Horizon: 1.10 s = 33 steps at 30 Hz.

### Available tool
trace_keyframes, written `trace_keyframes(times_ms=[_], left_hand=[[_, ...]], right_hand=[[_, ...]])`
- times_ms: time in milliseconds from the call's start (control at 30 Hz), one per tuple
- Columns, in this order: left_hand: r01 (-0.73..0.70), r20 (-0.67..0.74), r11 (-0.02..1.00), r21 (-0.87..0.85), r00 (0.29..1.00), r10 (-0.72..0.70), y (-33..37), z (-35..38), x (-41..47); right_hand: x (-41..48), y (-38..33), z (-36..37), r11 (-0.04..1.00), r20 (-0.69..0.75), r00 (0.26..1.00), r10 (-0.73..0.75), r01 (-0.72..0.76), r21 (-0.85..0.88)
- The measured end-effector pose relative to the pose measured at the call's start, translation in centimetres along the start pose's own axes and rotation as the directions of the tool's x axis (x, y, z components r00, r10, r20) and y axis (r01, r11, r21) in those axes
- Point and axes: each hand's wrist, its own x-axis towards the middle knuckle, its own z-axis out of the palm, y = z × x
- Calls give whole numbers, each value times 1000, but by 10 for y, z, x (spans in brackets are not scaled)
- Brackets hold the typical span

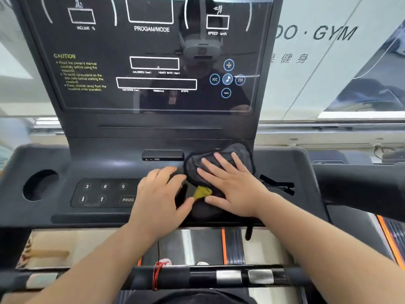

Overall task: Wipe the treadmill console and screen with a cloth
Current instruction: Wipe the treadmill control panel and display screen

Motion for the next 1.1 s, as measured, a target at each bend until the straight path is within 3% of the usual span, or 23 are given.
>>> trace_keyframes(times_ms=[67, 167, 333, 400, 500, 567, 667, 733, 800, 933, 1100], left_hand=[[16, 0, 1000, -17, 1000, -16, 0, 1, 0], [43, 7, 998, -36, 999, -42, -2, 3, 0], [72, -4, 995, -73, 997, -72, 4, 4, 7], [79, -9, 994, -80, 997, -80, 8, 3, 13], [96, -11, 994, -41, 995, -97, 15, 4, 22], [110, 7, 994, -5, 994, -110, 20, 7, 26], [135, 35, 991, 27, 990, -136, 29, 14, 35], [122, 41, 992, 31, 991, -124, 35, 17, 44], [98, 60, 994, 45, 993, -100, 42, 16, 56], [84, 162, 992, 99, 982, -99, 48, 13, 76], [17, 211, 999, 30, 977, -22, 46, 9, 74]], right_hand=[[-23, 17, 8, 999, 14, 999, 30, -30, -23], [-35, 33, 7, 982, -31, 982, 187, -188, -27], [-1, 9, 2, 937, -56, 939, 338, -331, 112], [5, -7, 2, 952, -41, 957, 286, -279, 128], [-3, -15, 0, 987, 28, 997, 71, -74, 139], [-13, -8, -8, 975, -13, 1000, 22, -19, 219], [-18, 11, -17, 978, -380, 915, 135, -62, 199], [-14, 26, -21, 974, -500, 836, 226, -188, 127], [-7, 35, -22, 958, -447, 851, 276, -281, 55], [0, 36, -11, 951, -402, 881, 248, -301, -73], [-14, 34, -14, 973, -405, 885, 229, -216, 80]])
